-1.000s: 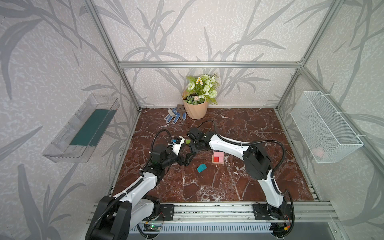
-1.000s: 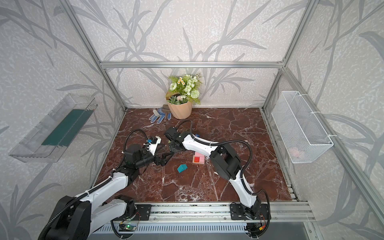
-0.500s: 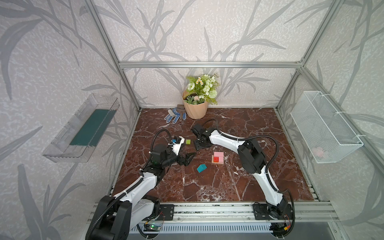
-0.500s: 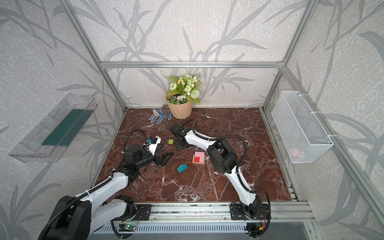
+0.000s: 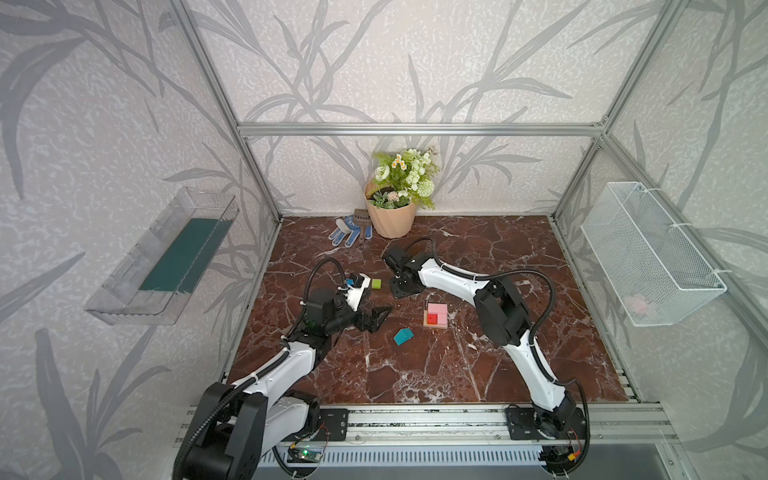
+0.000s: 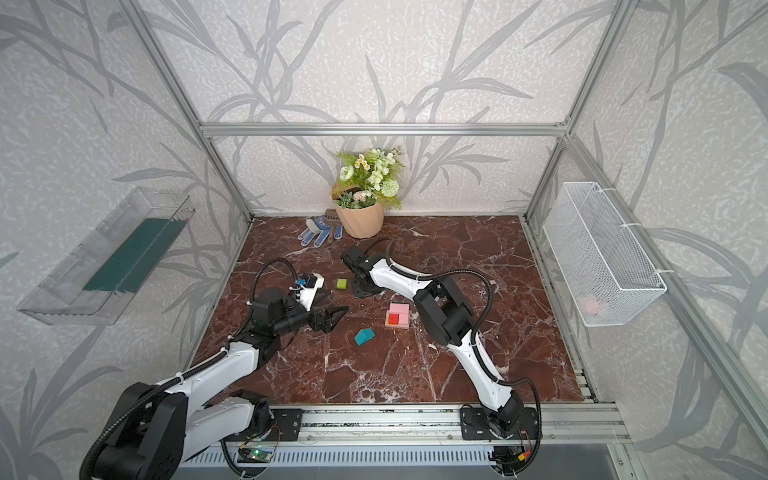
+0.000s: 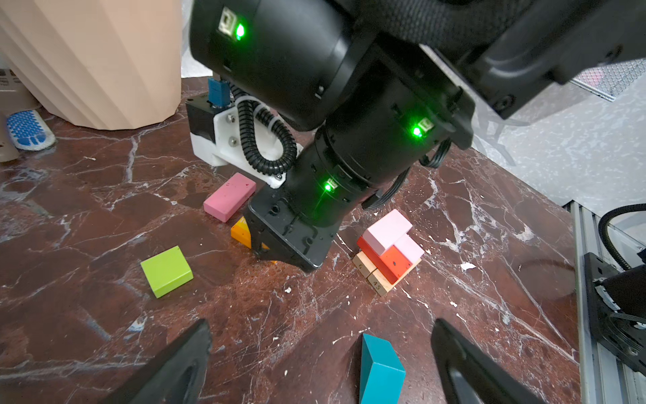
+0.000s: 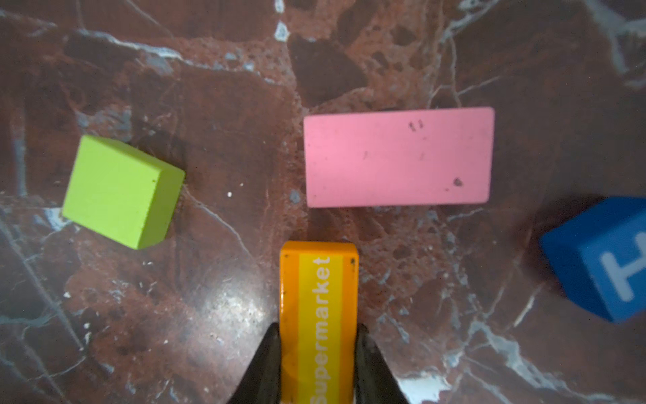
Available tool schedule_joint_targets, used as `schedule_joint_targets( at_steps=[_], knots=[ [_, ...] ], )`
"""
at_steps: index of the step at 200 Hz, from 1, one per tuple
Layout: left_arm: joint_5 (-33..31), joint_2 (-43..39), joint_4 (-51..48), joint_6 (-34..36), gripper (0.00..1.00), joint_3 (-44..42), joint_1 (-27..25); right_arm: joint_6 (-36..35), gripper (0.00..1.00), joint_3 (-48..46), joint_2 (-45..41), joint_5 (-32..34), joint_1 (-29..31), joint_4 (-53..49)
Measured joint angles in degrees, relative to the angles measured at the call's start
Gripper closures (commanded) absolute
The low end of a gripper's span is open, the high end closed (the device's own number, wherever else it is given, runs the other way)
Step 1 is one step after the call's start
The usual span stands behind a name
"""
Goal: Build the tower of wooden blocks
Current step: 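Move the right gripper over the orange Supermarket block, then lower the open right gripper around the orange Supermarket block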
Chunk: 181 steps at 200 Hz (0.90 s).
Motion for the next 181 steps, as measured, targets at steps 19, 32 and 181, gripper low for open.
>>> schedule_joint_targets(
  at_steps=[19, 32, 181],
  knots=[
    [0.1, 0.0, 0.0, 0.0, 0.01, 0.0, 0.0, 1.4, 0.75, -4.9, -2.8, 0.5, -0.4, 2.1],
    [0.1, 0.0, 0.0, 0.0, 0.01, 0.0, 0.0, 2.9, 0.71, -9.0, -5.2, 0.7, -1.2, 3.1],
    [0.3, 0.1, -0.4, 0.0, 0.01, 0.0, 0.0, 5.4, 0.39, -14.5, -9.1, -1.2, -0.1, 3.9]
  ],
)
